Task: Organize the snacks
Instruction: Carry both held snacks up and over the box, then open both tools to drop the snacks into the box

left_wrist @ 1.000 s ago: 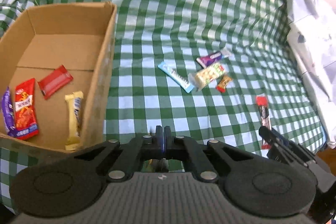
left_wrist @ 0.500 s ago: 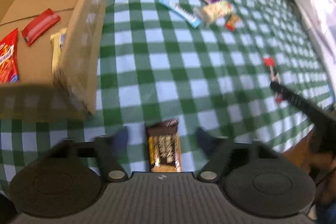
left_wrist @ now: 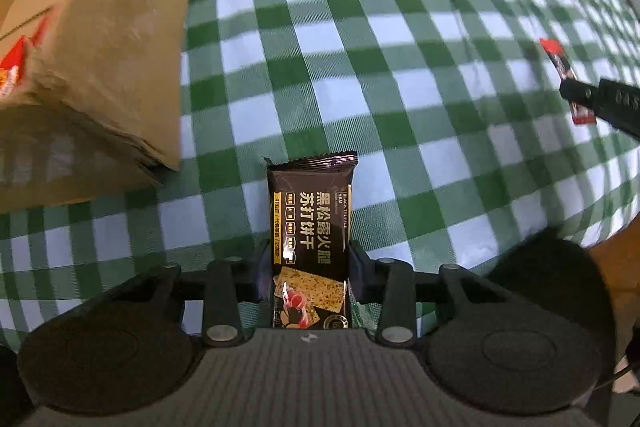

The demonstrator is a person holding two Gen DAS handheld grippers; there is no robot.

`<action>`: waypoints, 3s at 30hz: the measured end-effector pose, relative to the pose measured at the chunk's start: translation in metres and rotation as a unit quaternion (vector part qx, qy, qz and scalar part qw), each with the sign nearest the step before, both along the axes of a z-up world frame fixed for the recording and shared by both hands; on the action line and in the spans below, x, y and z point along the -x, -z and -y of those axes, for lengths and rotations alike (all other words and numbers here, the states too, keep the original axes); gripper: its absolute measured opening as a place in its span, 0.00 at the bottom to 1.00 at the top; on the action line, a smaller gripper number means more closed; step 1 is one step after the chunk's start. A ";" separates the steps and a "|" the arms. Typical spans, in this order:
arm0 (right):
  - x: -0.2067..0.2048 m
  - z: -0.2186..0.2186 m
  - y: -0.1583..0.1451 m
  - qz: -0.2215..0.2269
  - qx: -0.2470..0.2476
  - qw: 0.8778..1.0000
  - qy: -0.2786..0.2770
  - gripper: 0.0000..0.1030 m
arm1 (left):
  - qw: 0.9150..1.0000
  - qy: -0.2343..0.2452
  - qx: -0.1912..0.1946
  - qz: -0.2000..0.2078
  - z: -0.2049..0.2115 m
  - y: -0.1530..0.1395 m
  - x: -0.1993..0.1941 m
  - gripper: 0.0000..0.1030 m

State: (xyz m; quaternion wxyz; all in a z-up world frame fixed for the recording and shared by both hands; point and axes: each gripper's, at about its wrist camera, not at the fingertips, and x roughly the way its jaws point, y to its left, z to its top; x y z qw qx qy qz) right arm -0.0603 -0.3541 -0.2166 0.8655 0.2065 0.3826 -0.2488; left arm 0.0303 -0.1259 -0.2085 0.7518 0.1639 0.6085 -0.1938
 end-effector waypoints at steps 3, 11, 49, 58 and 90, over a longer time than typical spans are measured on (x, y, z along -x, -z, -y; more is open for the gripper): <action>0.009 -0.012 -0.021 0.024 0.005 1.000 -0.006 0.14 | 0.999 -0.003 0.021 0.028 -0.011 -0.032 0.003 0.41; 0.048 -0.085 -0.089 0.091 0.013 0.993 -0.072 0.14 | 0.993 -0.038 0.065 0.091 -0.068 -0.124 0.036 0.42; 0.151 -0.268 -0.174 0.116 0.074 0.954 -0.268 0.14 | 0.972 -0.136 0.095 0.169 -0.253 -0.192 0.160 0.42; 0.143 -0.268 -0.171 0.113 0.077 0.953 -0.270 0.14 | 0.972 -0.136 0.088 0.169 -0.252 -0.189 0.150 0.42; -0.025 -0.267 -0.155 0.094 0.075 0.947 -0.297 0.14 | 0.970 -0.154 0.057 0.181 -0.234 -0.170 -0.039 0.42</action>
